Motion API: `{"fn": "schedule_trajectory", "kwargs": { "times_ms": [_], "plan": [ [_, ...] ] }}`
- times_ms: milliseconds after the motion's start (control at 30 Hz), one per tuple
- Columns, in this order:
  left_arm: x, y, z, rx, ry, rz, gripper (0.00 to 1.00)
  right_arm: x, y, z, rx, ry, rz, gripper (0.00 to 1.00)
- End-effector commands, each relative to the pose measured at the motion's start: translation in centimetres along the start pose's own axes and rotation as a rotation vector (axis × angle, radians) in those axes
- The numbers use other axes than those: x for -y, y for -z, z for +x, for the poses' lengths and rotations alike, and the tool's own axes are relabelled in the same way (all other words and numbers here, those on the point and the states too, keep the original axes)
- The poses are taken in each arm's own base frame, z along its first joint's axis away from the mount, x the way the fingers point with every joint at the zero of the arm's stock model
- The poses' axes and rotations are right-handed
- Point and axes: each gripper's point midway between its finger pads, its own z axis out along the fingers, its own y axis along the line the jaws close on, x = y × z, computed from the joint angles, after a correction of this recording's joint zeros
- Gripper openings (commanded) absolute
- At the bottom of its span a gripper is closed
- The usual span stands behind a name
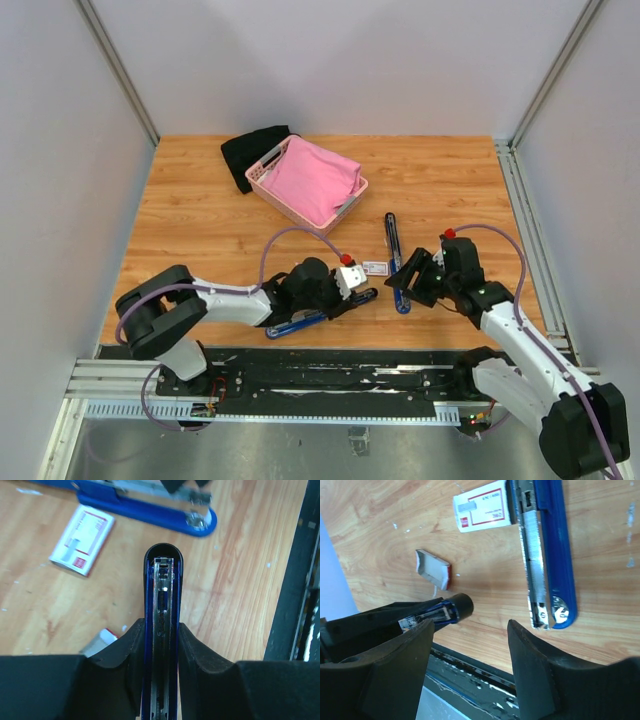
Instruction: Load the staples into the stapler
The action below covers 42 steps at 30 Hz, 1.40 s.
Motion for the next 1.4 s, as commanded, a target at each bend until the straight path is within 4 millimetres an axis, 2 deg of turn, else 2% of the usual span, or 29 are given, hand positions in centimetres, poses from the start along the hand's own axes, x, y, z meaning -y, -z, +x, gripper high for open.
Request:
{"fn": "schedule_trajectory", "kwargs": {
  "times_ms": [0, 167, 267, 467, 800, 933, 1100, 1233, 1300, 1367],
  "plan": [
    [-1.4, 1.9, -7.4, 0.278, 0.079, -0.060, 0.03, -2.5, 0.0, -1.2, 0.020, -0.043, -0.116, 0.63],
    [-1.5, 3.0, -9.1, 0.350, 0.102, -0.070, 0.03, -4.2, -0.4, -1.1, -0.010, -0.068, -0.208, 0.63],
    [-1.4, 3.3, -9.0, 0.357, 0.109, -0.070, 0.03, -4.5, -0.6, -1.2, -0.014, -0.085, -0.218, 0.62],
    [-1.8, 3.5, -9.0, 0.370, 0.139, -0.092, 0.03, -4.5, -0.8, -0.9, -0.025, -0.109, -0.225, 0.53],
    [-2.6, 3.3, -10.2, 0.397, 0.178, -0.115, 0.03, -5.8, -0.8, -0.8, -0.053, -0.164, -0.303, 0.44],
    [-2.7, 3.0, -10.5, 0.399, 0.186, -0.119, 0.03, -6.4, -0.7, -0.5, -0.079, -0.190, -0.334, 0.38],
    [-3.0, 2.4, -10.3, 0.389, 0.198, -0.129, 0.06, -6.6, -0.4, -0.8, -0.067, -0.222, -0.339, 0.25],
    [-3.3, 1.9, -10.0, 0.372, 0.208, -0.137, 0.14, -6.8, -0.2, -1.1, -0.044, -0.233, -0.340, 0.16],
    [-3.4, 1.7, -9.7, 0.359, 0.210, -0.145, 0.27, -6.7, -0.2, -1.3, -0.033, -0.231, -0.336, 0.13],
    [-3.8, 1.6, -9.4, 0.351, 0.208, -0.164, 0.45, -6.5, -0.2, -1.5, -0.016, -0.219, -0.329, 0.10]
  ]
}}
